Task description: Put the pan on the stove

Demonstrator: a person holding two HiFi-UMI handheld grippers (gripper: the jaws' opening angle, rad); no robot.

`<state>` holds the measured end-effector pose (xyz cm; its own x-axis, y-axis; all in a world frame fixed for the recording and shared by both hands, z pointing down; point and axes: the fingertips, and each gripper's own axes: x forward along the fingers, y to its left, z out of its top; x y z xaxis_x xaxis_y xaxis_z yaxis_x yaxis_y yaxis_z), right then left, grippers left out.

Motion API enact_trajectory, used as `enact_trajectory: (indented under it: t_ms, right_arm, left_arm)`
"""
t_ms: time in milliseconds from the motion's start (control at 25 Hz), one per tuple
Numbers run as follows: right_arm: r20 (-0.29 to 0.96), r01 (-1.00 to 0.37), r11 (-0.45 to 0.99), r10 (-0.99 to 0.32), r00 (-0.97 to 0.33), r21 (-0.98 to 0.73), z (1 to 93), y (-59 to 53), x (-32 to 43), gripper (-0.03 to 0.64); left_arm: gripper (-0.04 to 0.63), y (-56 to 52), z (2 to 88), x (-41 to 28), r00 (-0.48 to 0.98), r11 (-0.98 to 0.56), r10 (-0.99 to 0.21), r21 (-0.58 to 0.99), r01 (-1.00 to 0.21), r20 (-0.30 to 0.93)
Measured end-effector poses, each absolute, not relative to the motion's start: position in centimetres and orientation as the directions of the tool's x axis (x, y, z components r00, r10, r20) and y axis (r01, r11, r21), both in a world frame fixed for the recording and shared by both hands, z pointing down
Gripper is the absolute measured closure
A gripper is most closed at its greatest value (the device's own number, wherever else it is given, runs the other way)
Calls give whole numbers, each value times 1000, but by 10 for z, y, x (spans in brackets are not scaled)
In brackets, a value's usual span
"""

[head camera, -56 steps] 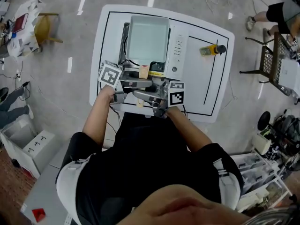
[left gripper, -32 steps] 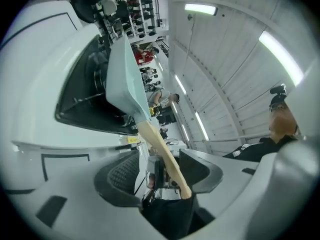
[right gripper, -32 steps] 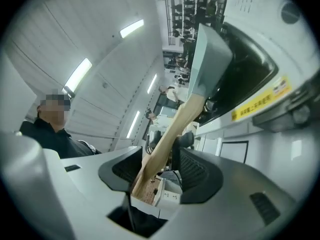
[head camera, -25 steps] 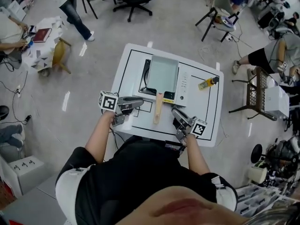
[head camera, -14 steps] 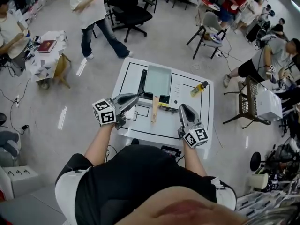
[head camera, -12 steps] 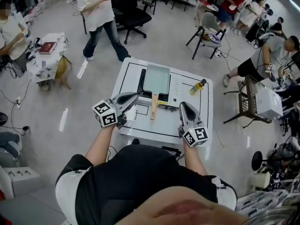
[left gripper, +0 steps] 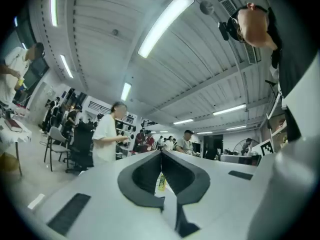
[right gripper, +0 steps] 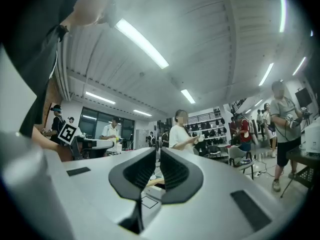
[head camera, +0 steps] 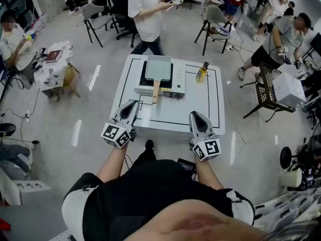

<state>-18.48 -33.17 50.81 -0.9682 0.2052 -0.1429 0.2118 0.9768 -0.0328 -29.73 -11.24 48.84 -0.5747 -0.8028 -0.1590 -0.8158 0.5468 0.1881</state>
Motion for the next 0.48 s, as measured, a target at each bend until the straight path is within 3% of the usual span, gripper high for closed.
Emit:
enact_trajectory:
  t_ms: [280,480]
  right_arm:
    - [-97,163,981,153,-983,-102,539,-317,-101,577]
    - [-94,165,982,156,-983,-90,538,-288,-78,577]
  left_arm:
    - [577,-99,502,-211,-575,549,-813,202,-811,-95]
    - [577,-86,512,-184,-568,536,-817,227,-813,-101]
